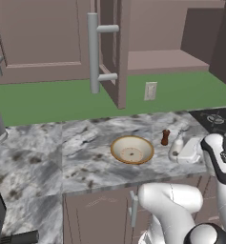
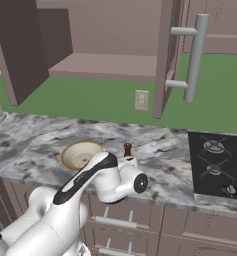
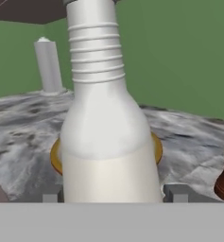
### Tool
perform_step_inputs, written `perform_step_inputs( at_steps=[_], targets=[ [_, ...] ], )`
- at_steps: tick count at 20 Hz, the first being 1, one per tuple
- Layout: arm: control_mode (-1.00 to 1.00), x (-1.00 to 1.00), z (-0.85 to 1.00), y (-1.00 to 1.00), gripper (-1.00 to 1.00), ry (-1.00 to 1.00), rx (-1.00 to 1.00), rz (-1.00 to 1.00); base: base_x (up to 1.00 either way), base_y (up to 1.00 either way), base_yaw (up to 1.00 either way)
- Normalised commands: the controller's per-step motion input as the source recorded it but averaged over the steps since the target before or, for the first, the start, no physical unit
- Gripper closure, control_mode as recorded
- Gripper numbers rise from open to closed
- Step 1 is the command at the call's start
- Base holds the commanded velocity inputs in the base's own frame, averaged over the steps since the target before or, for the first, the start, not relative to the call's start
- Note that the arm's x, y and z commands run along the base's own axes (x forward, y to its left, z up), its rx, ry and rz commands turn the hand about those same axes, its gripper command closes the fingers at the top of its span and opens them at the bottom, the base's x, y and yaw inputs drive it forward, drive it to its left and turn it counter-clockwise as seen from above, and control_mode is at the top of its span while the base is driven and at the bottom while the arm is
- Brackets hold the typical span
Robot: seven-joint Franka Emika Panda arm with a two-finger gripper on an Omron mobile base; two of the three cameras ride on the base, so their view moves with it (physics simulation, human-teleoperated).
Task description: Retrieve the bottle and the shaker from the cabinet and place them next to the mixing bowl on the counter. Then add garlic from the fridge to the mixing bowl.
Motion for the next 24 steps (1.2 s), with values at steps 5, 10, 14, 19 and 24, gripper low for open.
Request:
perform_step_inputs(
  at_steps=[5, 10, 14, 19, 24],
  targets=[
    [-1.0, 0.07, -0.22, 0.0, 1.0, 0.0, -0.02, 0.0, 0.0, 0.0, 0.0],
    [-1.0, 0.12, -0.1, 0.0, 1.0, 0.0, -0.05, 0.0, 0.0, 0.0, 0.0],
    [-1.0, 0.12, -0.13, 0.0, 1.0, 0.0, -0.05, 0.0, 0.0, 0.0, 0.0],
    [-1.0, 0.06, -0.01, -0.02, 1.0, 0.0, 0.0, 0.0, 0.0, 0.0, 0.0],
    [-1.0, 0.06, 0.0, -0.05, 1.0, -0.02, 0.0, 0.0, 0.0, 0.0, 0.0]
  ],
)
